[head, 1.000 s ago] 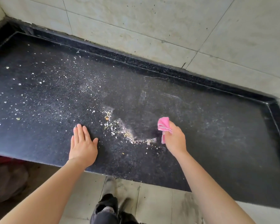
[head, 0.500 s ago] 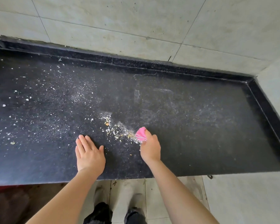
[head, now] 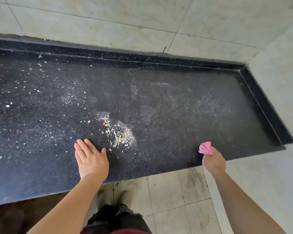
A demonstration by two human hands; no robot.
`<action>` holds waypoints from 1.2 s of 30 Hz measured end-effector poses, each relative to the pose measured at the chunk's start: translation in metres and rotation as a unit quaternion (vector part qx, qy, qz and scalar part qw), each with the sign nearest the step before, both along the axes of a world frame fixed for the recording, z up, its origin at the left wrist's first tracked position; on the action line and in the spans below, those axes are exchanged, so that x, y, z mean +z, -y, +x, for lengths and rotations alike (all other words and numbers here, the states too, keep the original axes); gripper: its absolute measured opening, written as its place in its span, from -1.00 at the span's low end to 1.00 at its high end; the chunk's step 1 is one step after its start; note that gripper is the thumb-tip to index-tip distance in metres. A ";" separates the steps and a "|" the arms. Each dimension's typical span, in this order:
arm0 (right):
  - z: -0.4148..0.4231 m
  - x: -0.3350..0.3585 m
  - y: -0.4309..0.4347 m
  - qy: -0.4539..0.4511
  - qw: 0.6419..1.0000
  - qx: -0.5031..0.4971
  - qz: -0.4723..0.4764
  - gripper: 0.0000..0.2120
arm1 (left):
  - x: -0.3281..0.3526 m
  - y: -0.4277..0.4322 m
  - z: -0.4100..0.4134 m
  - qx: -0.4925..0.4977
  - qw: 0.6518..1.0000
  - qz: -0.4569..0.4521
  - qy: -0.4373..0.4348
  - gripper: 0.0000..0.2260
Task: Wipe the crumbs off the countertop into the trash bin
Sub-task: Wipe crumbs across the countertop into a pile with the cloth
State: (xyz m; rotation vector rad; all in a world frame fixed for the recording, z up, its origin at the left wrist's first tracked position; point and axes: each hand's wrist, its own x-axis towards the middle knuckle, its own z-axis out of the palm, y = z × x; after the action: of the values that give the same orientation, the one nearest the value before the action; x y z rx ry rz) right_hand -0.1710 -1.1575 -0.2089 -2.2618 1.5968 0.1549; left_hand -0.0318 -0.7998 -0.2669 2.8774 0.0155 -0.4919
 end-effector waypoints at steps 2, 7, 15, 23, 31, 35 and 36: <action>-0.007 -0.006 -0.014 -0.006 1.000 0.022 -0.003 -0.62 | 0.002 0.000 0.000 -0.001 1.000 0.003 -0.003 -0.36; 0.029 -0.012 -0.138 0.082 0.989 0.121 0.011 -0.51 | 0.011 0.001 0.000 0.003 1.000 -0.019 -0.006 -0.36; 0.077 -0.002 -0.250 0.207 0.931 0.167 0.251 -0.58 | 0.025 -0.025 0.007 -0.010 0.994 -0.102 -0.034 -0.43; 0.059 -0.007 -0.220 0.122 0.985 0.068 0.100 -0.53 | 0.026 -0.097 0.002 0.024 0.994 -0.108 0.012 -0.44; 0.106 0.011 -0.279 0.170 0.908 0.277 0.265 -0.55 | 0.024 -0.109 0.002 0.025 0.992 -0.124 0.015 -0.47; 0.137 0.036 -0.243 0.183 0.917 0.297 0.192 -0.61 | 0.036 -0.118 0.013 0.036 0.983 -0.171 0.056 -0.57; 0.144 0.041 -0.237 0.173 0.915 0.314 0.187 -0.61 | 0.041 -0.121 0.016 0.055 0.979 -0.185 0.062 -0.60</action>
State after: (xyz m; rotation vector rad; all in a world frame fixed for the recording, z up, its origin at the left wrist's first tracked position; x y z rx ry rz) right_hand -0.0270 -0.9206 -0.1677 -2.2441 0.5682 0.1904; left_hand -0.0154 -0.6792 -0.2255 2.5201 0.0567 -0.2594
